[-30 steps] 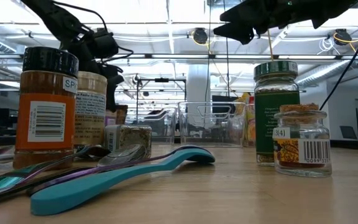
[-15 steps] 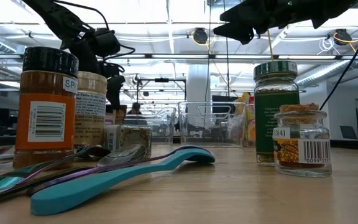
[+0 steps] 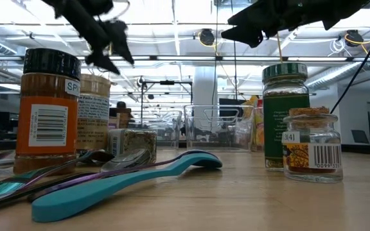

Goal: Pick & Place Food Item
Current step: Put the green seasoning bottle into the left transparent bin

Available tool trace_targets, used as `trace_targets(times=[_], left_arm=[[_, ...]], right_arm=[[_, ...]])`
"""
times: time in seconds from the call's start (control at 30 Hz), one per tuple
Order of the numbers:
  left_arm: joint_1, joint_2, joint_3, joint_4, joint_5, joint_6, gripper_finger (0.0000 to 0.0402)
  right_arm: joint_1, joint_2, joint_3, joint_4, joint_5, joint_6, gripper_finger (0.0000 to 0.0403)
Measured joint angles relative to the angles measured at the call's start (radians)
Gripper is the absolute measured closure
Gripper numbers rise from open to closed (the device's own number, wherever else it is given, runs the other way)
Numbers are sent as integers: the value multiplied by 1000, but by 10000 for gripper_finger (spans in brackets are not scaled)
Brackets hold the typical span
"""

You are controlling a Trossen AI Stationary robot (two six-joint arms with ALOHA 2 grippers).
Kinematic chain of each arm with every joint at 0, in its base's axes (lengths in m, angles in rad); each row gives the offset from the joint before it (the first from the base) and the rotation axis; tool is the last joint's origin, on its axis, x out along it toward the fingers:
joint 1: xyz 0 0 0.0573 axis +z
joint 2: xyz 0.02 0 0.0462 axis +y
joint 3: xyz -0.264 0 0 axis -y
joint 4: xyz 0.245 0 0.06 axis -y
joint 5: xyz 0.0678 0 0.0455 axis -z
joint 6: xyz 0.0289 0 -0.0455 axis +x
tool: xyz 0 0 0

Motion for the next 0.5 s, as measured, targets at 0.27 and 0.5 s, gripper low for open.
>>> trace_targets(times=[0.27,0.5], left_arm=[[-158,-277,-148,37,-13,40,27],[-298,-535,-456,309,-97,-20,25]], right_arm=[[0,-1,0,-22,-4,0,119],[8,-1,0,-22,-4,24,119]])
